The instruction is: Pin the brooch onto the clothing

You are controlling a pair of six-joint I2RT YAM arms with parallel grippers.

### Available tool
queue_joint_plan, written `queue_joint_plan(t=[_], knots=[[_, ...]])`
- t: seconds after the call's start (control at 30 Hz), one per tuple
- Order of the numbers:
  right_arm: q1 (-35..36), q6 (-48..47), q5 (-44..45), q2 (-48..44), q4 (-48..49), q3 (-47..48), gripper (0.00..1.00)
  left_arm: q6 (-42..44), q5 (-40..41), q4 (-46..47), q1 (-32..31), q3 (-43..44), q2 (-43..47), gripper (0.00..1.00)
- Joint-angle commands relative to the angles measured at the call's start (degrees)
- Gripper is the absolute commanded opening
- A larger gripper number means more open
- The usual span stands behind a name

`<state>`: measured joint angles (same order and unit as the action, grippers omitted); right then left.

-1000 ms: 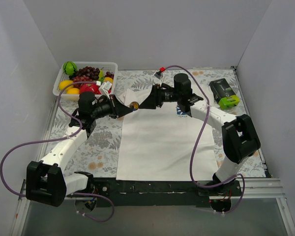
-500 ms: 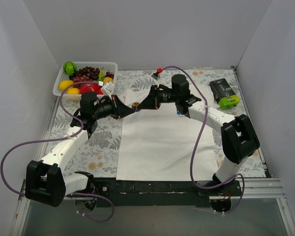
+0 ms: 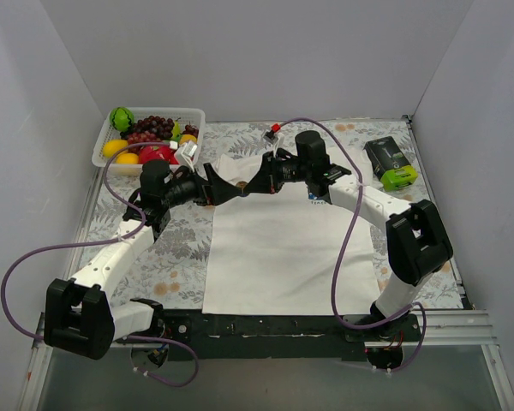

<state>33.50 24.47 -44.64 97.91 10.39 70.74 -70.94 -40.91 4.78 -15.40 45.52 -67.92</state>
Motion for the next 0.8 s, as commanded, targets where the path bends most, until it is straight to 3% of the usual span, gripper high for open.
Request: queue_joint_plan(t=[0.0, 0.23, 0.47, 0.77], knots=[[0.1, -5.9, 4.6, -3.4, -4.1, 1.9, 0.01, -0.3, 3.4, 0.2, -0.2, 2.1, 2.1, 0.98], [0.2, -10.6, 10.3, -6.4, -4.9, -0.8, 0.01, 0.5, 5.3, -1.7, -0.2, 0.4, 2.8, 0.98], [2.4, -22.3, 24.9, -10.1, -12.0, -1.4, 0.01, 1.4, 10.7, -2.8, 0.0, -1.0, 4.7, 0.98], [8.5, -34.8, 44.4, -14.5, -12.9, -3.9, 0.01, 1.2, 11.6, -3.5, 0.1, -1.0, 5.2, 0.98]])
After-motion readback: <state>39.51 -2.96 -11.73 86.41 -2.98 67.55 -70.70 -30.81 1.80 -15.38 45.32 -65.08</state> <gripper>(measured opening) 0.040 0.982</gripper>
